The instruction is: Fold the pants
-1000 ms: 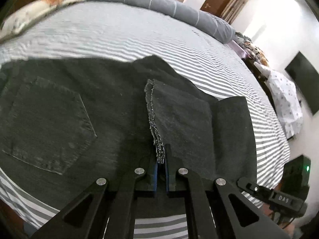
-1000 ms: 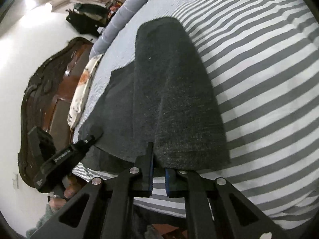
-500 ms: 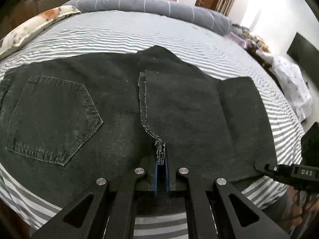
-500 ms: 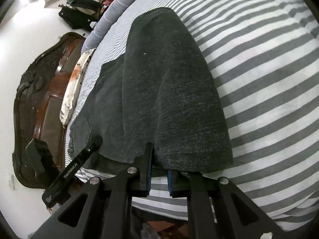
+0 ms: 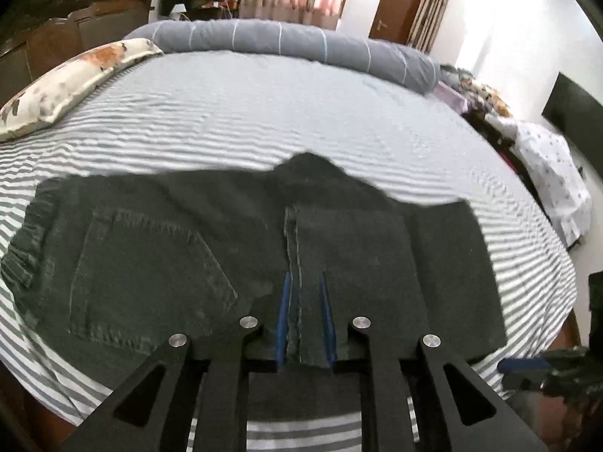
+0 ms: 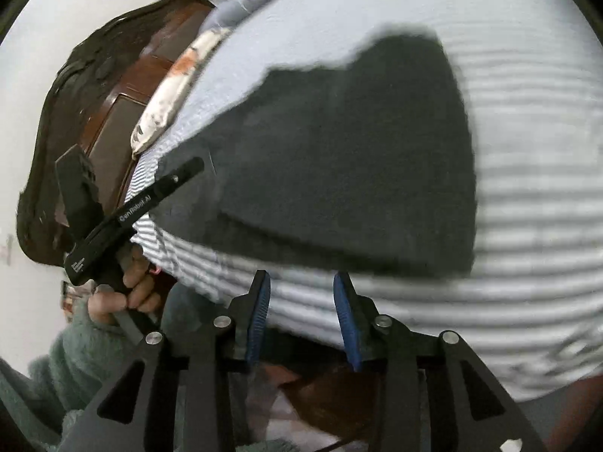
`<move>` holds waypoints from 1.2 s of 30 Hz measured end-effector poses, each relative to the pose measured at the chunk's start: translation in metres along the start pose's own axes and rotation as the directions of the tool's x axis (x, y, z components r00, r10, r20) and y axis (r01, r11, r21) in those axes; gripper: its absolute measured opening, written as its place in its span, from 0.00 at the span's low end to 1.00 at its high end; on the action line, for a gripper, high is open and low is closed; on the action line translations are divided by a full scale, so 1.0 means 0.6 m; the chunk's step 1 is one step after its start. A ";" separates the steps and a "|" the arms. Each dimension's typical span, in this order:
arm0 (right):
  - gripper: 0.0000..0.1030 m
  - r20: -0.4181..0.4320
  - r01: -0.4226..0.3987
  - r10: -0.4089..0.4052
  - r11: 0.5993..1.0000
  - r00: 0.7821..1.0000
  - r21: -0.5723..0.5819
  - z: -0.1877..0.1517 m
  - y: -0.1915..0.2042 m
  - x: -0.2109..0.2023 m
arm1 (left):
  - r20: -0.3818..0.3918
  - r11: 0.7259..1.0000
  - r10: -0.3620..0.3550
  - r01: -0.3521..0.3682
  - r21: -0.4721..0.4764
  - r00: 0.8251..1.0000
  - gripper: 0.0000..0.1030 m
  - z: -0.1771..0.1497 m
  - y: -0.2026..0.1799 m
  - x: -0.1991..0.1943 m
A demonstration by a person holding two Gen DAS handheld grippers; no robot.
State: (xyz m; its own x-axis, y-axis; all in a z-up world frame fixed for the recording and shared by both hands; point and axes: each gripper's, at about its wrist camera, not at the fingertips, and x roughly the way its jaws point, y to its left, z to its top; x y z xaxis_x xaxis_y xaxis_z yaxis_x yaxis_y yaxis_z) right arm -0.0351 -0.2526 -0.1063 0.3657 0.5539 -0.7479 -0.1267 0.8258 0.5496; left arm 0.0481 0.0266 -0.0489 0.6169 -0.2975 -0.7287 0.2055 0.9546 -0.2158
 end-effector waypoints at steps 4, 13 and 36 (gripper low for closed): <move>0.33 0.129 0.170 -0.161 0.983 0.978 -0.064 0.071 0.010 -0.013 | -0.001 0.999 -0.029 0.029 0.028 1.000 0.20 0.018 -0.022 0.014; 0.33 0.165 0.384 -0.367 0.919 0.916 -0.091 0.223 -0.027 0.062 | -0.102 0.998 -0.035 0.040 0.043 0.994 0.20 0.021 -0.063 0.107; 0.31 0.023 0.373 -0.373 0.917 0.927 -0.142 0.091 -0.026 0.059 | -0.163 0.993 -0.001 0.020 0.115 0.987 0.20 -0.043 -0.041 0.083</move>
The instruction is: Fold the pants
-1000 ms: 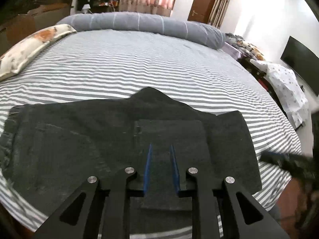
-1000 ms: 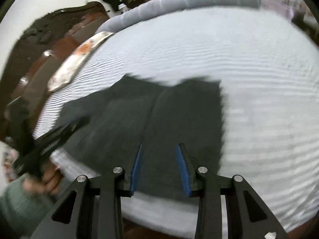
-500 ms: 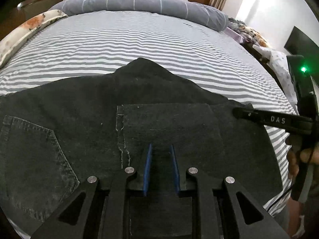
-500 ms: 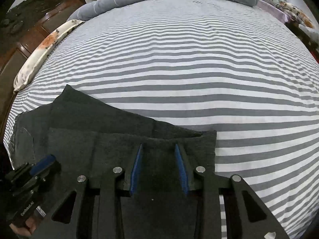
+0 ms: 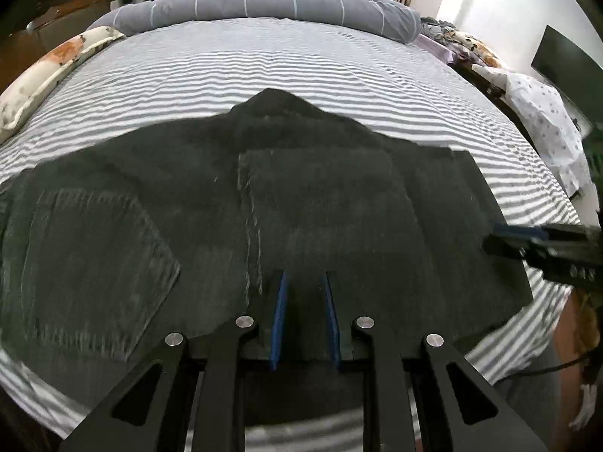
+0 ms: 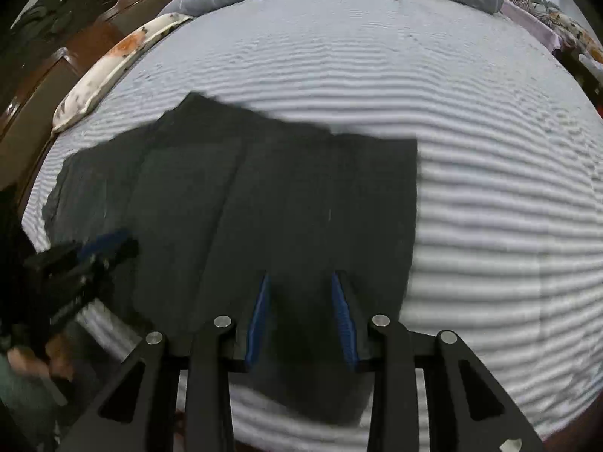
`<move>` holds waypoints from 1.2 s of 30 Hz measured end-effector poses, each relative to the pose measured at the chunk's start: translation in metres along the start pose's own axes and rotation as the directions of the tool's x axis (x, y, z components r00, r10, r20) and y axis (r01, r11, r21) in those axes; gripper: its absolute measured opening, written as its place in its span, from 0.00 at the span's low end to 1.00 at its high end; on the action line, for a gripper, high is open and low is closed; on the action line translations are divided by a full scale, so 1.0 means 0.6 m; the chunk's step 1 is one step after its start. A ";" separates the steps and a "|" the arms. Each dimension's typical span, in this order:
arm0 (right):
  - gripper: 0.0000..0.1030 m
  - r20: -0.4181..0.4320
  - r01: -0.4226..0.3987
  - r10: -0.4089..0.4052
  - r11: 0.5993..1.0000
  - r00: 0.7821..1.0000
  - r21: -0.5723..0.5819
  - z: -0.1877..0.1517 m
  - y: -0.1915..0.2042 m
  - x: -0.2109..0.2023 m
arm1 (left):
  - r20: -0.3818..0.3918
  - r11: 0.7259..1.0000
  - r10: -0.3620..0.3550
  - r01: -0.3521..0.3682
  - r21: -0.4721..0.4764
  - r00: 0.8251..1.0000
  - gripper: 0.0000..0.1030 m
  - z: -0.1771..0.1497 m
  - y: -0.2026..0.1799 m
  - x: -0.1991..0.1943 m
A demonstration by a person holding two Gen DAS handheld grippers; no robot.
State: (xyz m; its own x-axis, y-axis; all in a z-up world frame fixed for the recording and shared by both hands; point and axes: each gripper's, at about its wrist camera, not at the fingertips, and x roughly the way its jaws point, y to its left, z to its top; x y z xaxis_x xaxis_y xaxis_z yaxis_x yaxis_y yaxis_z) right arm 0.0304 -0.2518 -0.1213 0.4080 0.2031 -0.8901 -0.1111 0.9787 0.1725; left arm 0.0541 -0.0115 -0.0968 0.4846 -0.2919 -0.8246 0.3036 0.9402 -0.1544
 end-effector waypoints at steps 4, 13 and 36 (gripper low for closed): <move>0.31 -0.017 0.020 -0.020 1.000 1.000 -0.011 -0.051 0.003 -0.013 | 0.006 1.000 0.007 -0.007 0.006 1.000 0.20 -0.016 0.003 -0.006; 0.34 -0.054 0.008 -0.007 0.999 0.999 0.034 -0.077 -0.003 0.020 | 0.027 1.000 -0.007 0.007 -0.014 1.000 0.20 -0.022 0.011 0.001; 0.53 0.035 0.002 -0.004 0.999 0.999 0.039 -0.049 0.126 -0.007 | 0.297 0.777 -0.117 0.274 -0.567 0.948 0.44 -0.122 0.356 -0.192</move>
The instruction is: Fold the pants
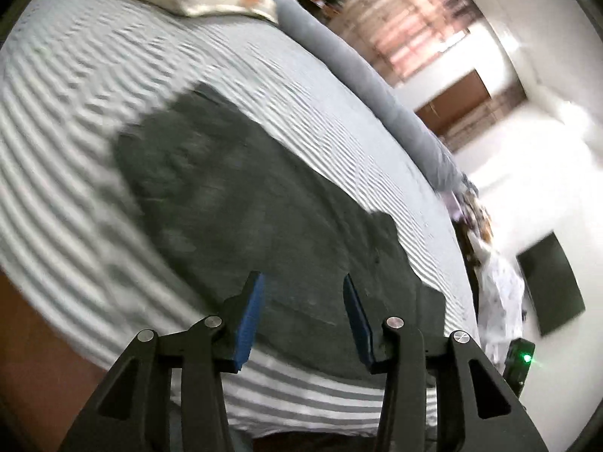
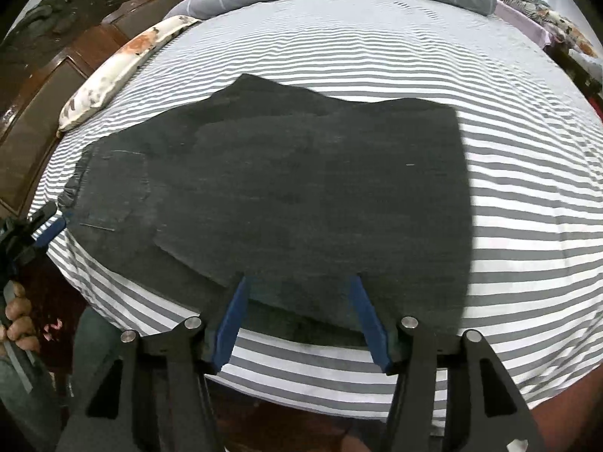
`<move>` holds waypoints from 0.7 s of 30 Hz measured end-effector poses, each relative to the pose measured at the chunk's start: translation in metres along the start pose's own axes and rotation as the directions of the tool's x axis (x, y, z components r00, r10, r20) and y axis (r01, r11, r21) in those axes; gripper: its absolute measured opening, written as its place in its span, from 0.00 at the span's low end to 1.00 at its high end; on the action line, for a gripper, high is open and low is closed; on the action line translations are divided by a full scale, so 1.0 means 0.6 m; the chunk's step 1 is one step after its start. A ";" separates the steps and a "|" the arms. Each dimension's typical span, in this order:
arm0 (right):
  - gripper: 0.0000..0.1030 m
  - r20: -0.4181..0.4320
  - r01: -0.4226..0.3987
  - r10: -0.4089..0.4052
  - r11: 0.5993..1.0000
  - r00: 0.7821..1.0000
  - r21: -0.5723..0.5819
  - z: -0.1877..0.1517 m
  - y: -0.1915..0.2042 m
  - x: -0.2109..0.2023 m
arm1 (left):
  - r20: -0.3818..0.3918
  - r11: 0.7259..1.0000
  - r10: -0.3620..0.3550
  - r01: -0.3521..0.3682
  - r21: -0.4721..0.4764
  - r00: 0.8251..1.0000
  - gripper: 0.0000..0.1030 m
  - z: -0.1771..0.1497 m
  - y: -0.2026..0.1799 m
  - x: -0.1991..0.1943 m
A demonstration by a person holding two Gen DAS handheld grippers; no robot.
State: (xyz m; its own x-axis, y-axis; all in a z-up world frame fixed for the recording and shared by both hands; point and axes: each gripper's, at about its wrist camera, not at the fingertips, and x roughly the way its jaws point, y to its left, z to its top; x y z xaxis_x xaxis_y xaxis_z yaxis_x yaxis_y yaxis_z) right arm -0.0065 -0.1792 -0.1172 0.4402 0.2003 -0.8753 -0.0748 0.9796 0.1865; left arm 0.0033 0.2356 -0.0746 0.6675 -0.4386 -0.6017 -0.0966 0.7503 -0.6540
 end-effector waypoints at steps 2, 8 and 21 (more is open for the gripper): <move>0.53 -0.001 -0.010 0.010 1.000 1.000 -0.003 0.003 0.016 0.008 | 0.018 1.000 0.005 -0.005 -0.010 1.000 0.44 0.001 0.027 -0.014; 0.53 0.003 0.007 -0.007 1.000 1.000 -0.010 0.009 0.037 0.016 | 0.011 0.991 -0.046 0.047 -0.127 0.999 0.44 0.003 0.097 -0.005; 0.53 -0.001 0.037 -0.037 0.999 0.999 0.003 0.026 0.056 0.025 | 0.042 0.970 -0.090 0.097 -0.224 0.995 0.45 0.027 0.167 0.034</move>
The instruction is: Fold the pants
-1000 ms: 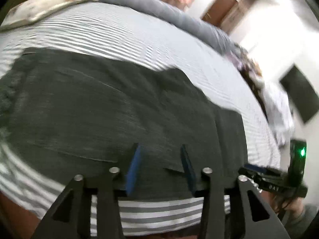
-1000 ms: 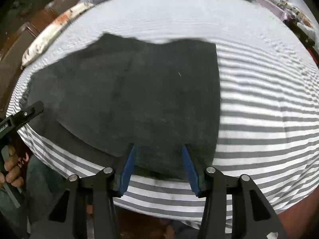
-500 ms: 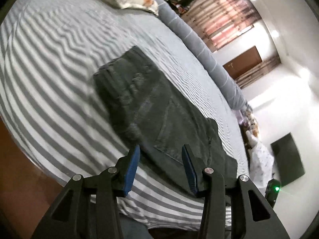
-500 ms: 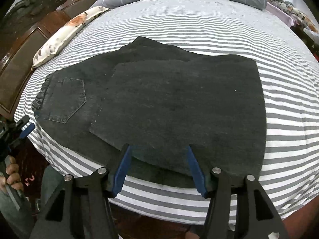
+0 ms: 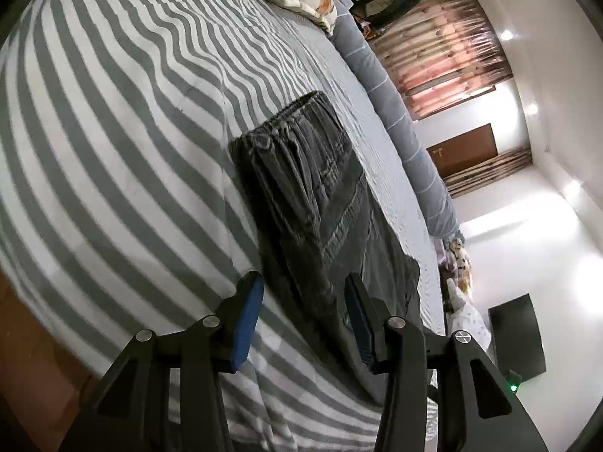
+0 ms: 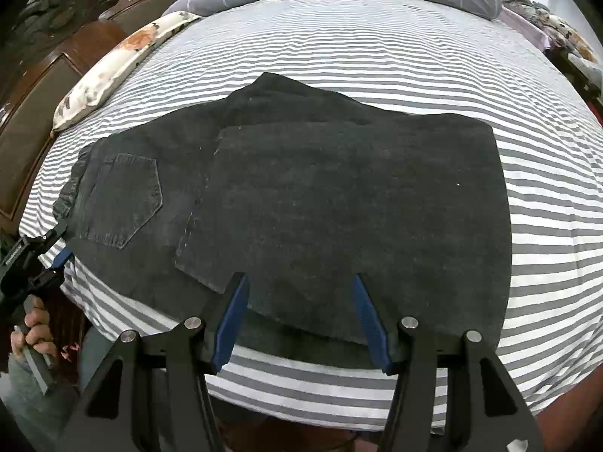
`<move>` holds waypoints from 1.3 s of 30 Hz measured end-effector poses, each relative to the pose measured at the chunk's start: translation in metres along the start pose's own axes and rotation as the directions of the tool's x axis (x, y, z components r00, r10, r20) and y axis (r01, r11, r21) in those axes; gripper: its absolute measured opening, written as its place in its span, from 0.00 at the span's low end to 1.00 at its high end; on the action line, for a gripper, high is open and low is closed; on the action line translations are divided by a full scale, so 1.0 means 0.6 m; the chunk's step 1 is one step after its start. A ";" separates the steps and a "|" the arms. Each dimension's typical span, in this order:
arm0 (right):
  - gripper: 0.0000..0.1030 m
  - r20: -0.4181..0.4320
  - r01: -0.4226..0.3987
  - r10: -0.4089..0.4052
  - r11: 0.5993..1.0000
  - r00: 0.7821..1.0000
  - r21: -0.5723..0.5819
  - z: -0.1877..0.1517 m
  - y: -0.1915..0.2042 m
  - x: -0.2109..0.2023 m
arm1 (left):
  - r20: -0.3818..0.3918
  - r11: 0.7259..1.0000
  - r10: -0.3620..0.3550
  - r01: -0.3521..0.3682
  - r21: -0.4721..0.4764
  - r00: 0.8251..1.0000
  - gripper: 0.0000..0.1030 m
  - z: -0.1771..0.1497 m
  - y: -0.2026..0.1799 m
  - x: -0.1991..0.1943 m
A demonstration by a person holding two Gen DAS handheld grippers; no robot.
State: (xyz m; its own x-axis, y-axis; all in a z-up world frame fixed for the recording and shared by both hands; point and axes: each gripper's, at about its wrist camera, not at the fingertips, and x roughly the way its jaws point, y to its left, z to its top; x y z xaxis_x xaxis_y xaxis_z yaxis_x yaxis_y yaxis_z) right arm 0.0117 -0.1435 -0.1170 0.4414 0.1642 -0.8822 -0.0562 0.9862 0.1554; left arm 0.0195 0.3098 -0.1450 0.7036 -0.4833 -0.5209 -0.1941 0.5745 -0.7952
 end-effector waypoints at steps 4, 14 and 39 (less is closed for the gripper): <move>0.53 0.006 0.005 -0.005 1.000 1.000 -0.005 0.005 0.010 0.007 | 0.023 0.999 0.007 -0.008 0.039 1.000 0.45 0.007 -0.009 0.010; 0.53 -0.005 0.002 -0.002 1.000 1.000 0.012 0.019 0.024 0.039 | 0.029 0.996 0.012 -0.014 0.090 1.000 0.45 0.034 -0.016 0.041; 0.66 0.033 -0.146 0.144 0.987 0.989 0.063 0.036 0.006 0.028 | 0.097 0.937 0.105 -0.131 0.323 0.990 0.12 0.016 -0.244 0.024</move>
State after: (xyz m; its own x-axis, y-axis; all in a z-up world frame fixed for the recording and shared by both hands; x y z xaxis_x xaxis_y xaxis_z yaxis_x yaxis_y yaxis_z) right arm 0.0380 -0.1376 -0.1217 0.4580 0.3037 -0.8354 -0.0632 0.9486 0.3102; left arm 0.0649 0.2250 -0.0329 0.7422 -0.3537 -0.5693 -0.0536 0.8154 -0.5765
